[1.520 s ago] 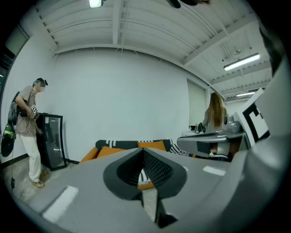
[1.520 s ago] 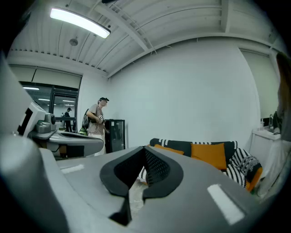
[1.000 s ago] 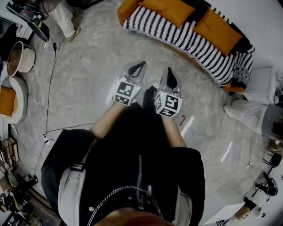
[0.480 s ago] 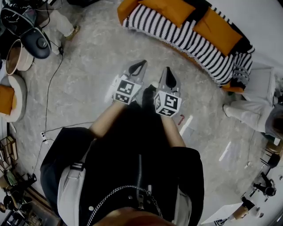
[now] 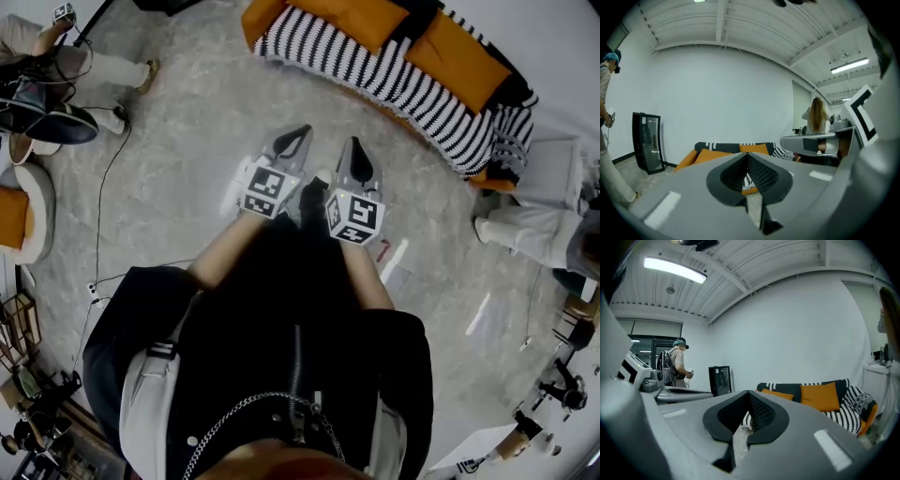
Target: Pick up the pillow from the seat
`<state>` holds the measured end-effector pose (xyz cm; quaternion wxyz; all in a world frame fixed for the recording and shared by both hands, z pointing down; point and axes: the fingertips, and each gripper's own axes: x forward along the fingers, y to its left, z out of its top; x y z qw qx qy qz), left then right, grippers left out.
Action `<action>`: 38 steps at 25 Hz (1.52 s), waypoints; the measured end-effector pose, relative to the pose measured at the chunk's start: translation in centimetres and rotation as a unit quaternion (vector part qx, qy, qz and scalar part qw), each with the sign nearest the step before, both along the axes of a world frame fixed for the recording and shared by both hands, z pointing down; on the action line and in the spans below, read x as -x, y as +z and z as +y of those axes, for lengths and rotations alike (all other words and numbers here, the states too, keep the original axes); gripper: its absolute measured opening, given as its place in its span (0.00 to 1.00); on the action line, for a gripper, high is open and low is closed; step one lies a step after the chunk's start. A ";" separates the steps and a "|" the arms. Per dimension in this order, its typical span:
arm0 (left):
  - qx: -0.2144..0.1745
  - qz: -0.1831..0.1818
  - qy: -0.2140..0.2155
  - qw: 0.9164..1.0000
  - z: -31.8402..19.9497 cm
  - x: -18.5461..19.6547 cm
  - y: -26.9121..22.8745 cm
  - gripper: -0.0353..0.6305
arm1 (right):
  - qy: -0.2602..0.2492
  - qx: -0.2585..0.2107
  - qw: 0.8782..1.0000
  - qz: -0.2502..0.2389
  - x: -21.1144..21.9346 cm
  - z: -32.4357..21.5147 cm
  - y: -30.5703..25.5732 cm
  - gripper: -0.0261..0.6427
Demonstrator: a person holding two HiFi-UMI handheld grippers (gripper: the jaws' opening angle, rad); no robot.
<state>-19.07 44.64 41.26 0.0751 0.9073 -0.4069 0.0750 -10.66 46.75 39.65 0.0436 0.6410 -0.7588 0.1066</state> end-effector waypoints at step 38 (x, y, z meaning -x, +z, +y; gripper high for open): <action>0.008 -0.036 -0.033 0.999 -19.9 -9.7 0.0 0.07 | -0.024 -0.001 0.999 -0.029 -10.2 -20.8 -0.1 0.04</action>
